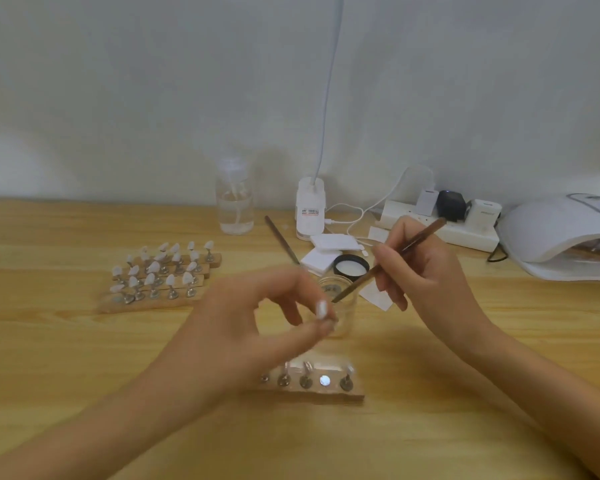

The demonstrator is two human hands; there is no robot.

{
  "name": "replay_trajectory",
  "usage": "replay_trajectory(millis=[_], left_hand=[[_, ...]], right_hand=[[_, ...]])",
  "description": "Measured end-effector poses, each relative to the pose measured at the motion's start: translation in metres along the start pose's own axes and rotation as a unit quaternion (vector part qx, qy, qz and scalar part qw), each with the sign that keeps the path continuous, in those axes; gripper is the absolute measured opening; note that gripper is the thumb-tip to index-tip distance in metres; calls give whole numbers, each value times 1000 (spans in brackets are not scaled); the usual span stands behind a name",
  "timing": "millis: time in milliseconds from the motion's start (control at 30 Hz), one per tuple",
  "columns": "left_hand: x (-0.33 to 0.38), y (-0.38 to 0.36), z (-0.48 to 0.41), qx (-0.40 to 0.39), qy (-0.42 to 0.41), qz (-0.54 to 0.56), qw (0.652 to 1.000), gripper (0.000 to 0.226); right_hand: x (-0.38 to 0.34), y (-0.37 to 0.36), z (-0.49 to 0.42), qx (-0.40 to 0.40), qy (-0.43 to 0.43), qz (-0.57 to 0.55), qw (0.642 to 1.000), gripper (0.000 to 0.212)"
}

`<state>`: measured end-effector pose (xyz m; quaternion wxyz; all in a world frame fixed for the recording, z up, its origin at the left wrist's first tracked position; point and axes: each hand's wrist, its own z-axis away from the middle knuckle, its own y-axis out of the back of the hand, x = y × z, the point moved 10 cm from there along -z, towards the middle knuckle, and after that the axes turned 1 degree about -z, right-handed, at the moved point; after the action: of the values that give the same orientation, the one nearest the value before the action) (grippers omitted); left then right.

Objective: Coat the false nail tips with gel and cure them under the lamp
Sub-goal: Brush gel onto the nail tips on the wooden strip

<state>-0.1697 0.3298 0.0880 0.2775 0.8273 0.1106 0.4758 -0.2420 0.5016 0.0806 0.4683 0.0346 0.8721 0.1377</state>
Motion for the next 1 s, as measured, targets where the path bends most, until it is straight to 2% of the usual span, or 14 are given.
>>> replay_trajectory(millis=[67,133,267,333,400,467,633,800,1000], left_hand=[[-16,8,-12,-6,66,127,990,21],[-34,12,-21,7,116,183,976,17],[-53,1,-32,19,139,186,973,27],[-61,-4,-33,34,137,185,973,21],[-68,-8,-33,46,134,190,972,8],[-74,-12,-30,48,127,203,970,5],[-80,-12,-28,48,111,224,967,21],[-88,-12,-29,50,115,231,965,12],[-88,-11,-29,60,113,222,967,10]], right_hand=[[-2,-8,1,-17,7,36,999,16],[0,-14,2,-26,4,46,999,15],[4,-16,3,-36,-11,23,999,16],[6,-13,3,-27,-20,3,999,17],[12,-5,3,-1,-33,-28,999,19],[17,6,3,40,-45,-61,996,20],[41,20,11,119,-117,-147,975,25],[55,13,18,125,-181,-219,951,18],[63,11,20,136,-216,-253,933,17]])
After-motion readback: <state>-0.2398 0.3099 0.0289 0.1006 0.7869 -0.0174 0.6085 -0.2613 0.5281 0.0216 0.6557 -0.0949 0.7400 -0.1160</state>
